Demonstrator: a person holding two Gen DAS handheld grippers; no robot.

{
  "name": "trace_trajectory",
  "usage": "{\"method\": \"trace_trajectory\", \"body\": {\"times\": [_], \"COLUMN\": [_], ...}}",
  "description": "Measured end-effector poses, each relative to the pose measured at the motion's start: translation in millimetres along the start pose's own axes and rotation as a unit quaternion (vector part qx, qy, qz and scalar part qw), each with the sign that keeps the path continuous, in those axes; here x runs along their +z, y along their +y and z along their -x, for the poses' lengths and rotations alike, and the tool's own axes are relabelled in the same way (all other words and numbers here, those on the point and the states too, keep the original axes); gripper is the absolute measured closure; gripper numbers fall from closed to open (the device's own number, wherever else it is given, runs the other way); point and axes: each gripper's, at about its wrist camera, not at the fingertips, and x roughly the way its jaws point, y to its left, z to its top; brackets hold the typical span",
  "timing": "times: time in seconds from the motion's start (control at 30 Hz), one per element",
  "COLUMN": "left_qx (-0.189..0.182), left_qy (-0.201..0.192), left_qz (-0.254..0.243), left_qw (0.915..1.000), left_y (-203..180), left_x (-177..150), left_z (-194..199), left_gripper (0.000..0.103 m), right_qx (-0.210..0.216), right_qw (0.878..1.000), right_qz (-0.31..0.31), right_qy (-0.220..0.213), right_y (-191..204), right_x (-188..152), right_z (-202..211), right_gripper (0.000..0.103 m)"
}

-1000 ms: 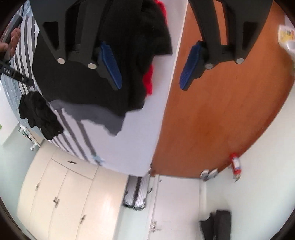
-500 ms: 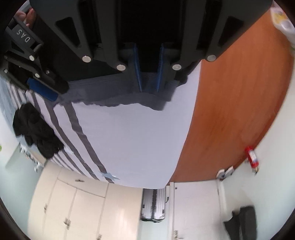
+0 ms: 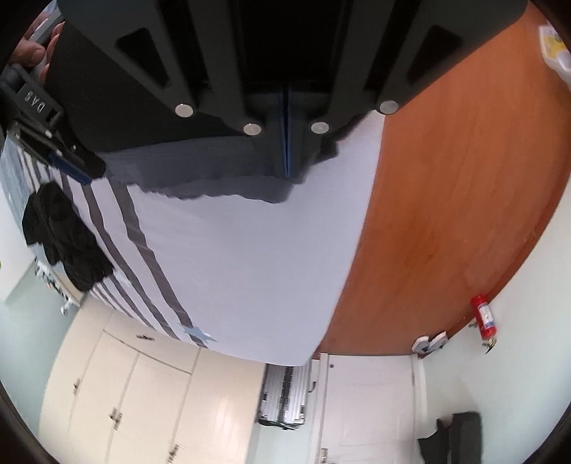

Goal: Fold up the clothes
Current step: 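Lower the folded trousers onto the red garment stack with both tools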

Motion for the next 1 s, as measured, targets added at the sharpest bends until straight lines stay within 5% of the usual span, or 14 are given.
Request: {"method": "trace_trajectory", "body": {"times": [0.07,0.13,0.43,0.67,0.87,1.0], "left_qx": [0.009,-0.002,-0.109,-0.095,-0.065,-0.053], "left_qy": [-0.024,-0.04,-0.063,-0.033,-0.054,-0.035], "left_qz": [0.057,0.065,-0.074,-0.046,-0.034,-0.05], "left_qw": [0.9981,0.9971,0.9893,0.9939,0.9958,0.9967], "left_y": [24.8,34.3,-33.6,-3.3,15.1,19.7], "left_x": [5.8,7.1,-58.1,-91.6,-90.8,-95.9], "left_z": [14.7,29.7,102.5,75.1,102.1,92.1], "left_gripper": [0.101,0.101,0.101,0.101,0.101,0.101], "right_qx": [-0.02,-0.036,0.048,0.032,0.014,0.002], "right_qw": [1.0,0.999,0.997,0.998,0.998,0.999], "right_qz": [0.005,-0.015,0.037,0.039,0.02,0.027], "right_qy": [-0.003,-0.009,-0.057,-0.044,-0.056,-0.022], "right_y": [-4.4,-16.1,27.9,35.6,18.4,5.2], "right_x": [2.6,6.3,-36.2,-71.6,-68.6,-79.4], "right_z": [6.1,19.7,105.4,84.4,99.8,78.7], "right_gripper": [0.068,0.083,0.087,0.093,0.099,0.1]}}
